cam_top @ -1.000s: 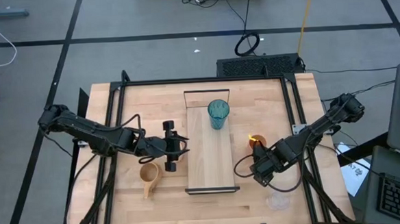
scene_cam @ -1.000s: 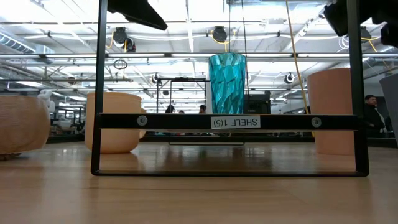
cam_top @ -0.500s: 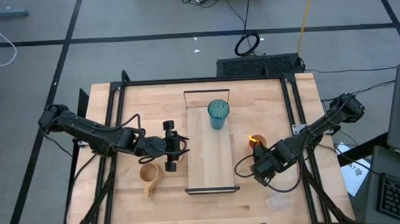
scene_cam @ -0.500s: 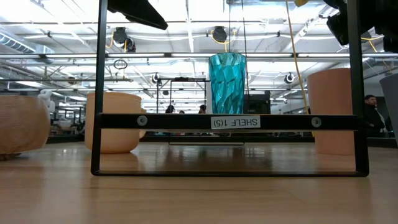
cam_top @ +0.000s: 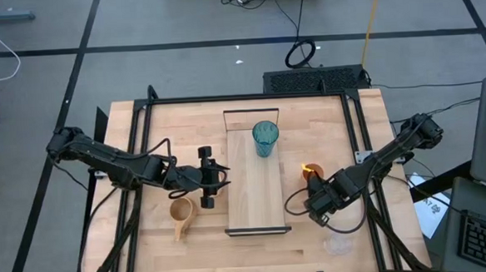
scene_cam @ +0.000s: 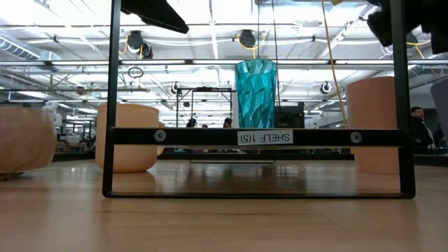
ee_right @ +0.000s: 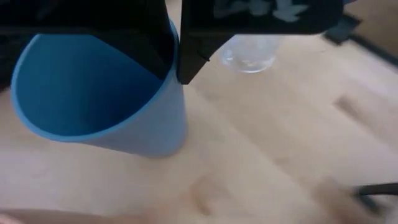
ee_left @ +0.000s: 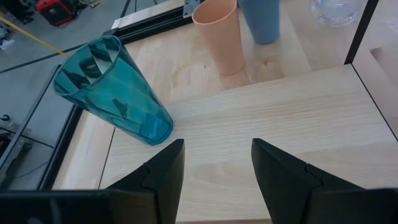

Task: Stack small to large cups/mugs on shelf
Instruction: Put the blue cup on the shelf

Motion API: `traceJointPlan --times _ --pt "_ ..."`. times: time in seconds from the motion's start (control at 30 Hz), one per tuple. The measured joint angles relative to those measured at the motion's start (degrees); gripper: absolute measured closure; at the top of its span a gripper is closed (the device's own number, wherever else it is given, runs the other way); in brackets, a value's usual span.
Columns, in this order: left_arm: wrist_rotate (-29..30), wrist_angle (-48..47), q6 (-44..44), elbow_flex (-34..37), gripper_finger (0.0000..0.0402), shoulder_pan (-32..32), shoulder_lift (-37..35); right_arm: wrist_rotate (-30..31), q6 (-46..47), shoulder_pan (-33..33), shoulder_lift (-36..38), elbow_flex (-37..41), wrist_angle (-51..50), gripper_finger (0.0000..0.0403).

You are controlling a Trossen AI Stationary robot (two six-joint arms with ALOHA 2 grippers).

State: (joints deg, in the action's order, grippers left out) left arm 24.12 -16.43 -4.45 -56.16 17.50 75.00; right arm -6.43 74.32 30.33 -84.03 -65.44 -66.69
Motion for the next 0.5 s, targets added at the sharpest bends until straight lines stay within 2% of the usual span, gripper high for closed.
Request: traceJointPlan --times 0.5 --pt "0.0 0.0 0.0 0.0 0.0213 0.0 0.0 -2.9 -0.6 0.1 0.0 -12.6 0.0 0.0401"
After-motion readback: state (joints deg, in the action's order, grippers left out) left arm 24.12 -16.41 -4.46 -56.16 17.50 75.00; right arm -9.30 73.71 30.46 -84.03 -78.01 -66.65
